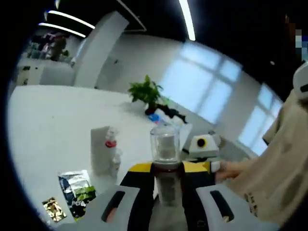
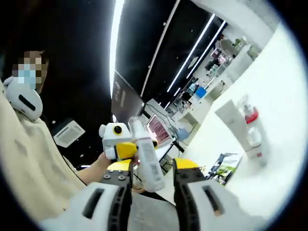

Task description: Arrange the skincare products in the storage area until every visible bottle or jar stands upright without overlapping.

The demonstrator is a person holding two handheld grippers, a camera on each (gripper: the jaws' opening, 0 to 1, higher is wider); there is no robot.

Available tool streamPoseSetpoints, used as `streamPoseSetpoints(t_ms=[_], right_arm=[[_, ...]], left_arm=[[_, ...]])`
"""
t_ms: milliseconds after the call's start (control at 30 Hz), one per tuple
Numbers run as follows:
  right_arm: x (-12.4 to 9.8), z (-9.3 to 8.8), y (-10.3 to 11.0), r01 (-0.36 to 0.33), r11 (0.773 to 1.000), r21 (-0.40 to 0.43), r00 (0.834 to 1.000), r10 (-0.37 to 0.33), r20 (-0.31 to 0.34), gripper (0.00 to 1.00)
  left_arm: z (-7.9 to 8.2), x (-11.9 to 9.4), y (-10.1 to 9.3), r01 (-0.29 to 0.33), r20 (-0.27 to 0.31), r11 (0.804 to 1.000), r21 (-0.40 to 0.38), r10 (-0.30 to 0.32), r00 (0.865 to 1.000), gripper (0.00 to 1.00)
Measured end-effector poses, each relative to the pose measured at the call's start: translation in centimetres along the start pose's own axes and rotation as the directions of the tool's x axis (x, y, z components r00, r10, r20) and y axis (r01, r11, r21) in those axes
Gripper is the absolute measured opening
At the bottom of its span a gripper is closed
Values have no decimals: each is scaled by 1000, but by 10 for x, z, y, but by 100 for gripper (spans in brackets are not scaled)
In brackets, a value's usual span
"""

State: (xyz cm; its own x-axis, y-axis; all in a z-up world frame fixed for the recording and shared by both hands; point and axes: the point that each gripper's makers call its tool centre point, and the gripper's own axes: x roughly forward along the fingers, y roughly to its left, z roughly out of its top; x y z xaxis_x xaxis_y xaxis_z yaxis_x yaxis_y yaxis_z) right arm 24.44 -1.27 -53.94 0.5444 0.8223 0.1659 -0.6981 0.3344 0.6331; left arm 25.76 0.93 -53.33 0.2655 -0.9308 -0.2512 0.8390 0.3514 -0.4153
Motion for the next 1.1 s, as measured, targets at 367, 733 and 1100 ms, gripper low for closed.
streamPoseSetpoints(t_ms=[367,733,1100], right_arm=[[29,13,14,40,976,-212,998,-49,-38,34],[26,5,-7,113,946,-305,983,-152,-107,22],[26,4,-15,103,928,-357,976,-163,-142,21]], left_arm=[[-31,23,-5,-9,-164,988,153,35,986,17],[-36,30,-2,12,-196,983,186,25,980,17],[-40,35,7,42,-219,963,267,18,976,18]])
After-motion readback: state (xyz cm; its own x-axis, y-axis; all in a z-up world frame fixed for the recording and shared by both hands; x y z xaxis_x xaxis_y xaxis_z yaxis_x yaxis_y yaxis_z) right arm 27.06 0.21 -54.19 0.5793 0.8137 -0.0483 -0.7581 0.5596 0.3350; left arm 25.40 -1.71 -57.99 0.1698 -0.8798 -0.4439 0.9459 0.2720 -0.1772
